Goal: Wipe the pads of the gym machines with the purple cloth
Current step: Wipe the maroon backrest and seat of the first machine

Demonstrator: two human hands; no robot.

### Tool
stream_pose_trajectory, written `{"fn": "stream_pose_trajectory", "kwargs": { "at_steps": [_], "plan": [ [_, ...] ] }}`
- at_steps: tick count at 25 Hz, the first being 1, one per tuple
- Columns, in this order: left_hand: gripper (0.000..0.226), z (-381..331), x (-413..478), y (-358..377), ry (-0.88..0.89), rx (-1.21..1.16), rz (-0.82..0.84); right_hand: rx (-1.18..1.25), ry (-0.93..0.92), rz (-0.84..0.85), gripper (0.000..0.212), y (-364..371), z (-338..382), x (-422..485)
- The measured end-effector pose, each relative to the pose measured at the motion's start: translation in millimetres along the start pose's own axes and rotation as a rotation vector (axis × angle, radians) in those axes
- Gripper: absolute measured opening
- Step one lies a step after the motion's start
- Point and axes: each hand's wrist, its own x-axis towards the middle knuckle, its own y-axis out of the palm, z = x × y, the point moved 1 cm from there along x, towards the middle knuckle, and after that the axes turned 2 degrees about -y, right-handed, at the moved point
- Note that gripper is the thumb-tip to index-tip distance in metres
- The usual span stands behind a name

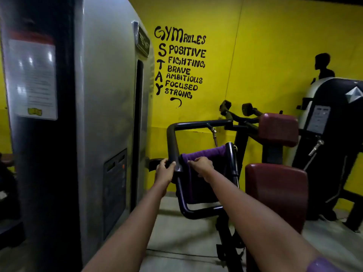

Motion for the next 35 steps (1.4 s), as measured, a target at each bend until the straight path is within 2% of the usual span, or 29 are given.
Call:
{"fn": "stream_pose_trajectory", "kwargs": {
  "at_steps": [3,6,9,12,16,18,20,23,28,32,35],
  "plan": [
    [0.045,-0.5,25.0,-2.6,0.030,0.029,0.012,0.104,0.159,-0.083,0.061,16.6,7.1,23.7],
    [0.045,7.2,44.3,-1.8,0.050,0.022,0.003,0.141,0.241,-0.159,0.050,34.0,8.7,41.9],
    [0.041,7.7,49.2,0.5,0.066,0.010,-0.009,0.050,0.187,-0.197,0.038,34.7,12.0,45.0],
    [0.042,2.4,35.0,-1.1,0.079,0.042,0.039,0.092,0.034,-0.211,0.030,15.6,24.4,35.1],
    [0.042,-21.8,2.1,-15.6,0.215,0.084,0.121,0.372,-0.105,-0.053,0.018,-9.6,33.9,-1.0],
    [0.043,-39.6,-24.2,-27.8,0.310,0.121,0.177,0.564,-0.120,0.041,0.016,-23.2,46.0,-41.9],
    [0.046,-54.0,-48.4,-37.8,0.402,0.167,0.234,0.654,-0.142,0.081,0.018,-37.1,60.7,-81.5],
    [0.046,-74.7,-89.9,-65.0,0.492,0.189,0.312,0.589,-0.156,0.099,0.022,-43.7,86.0,-141.7],
    [0.044,-85.1,-159.4,-114.5,0.575,0.362,0.304,0.582,-0.083,0.124,0.018,-32.7,93.7,-225.0],
    [0.035,-78.3,-201.5,-153.4,0.574,0.385,0.518,0.514,-0.022,0.144,0.020,-21.5,92.4,-288.1],
    [0.026,-52.7,-225.9,-177.3,0.453,0.434,0.656,0.505,0.042,0.253,0.025,0.0,70.9,-329.6]
  ]
}}
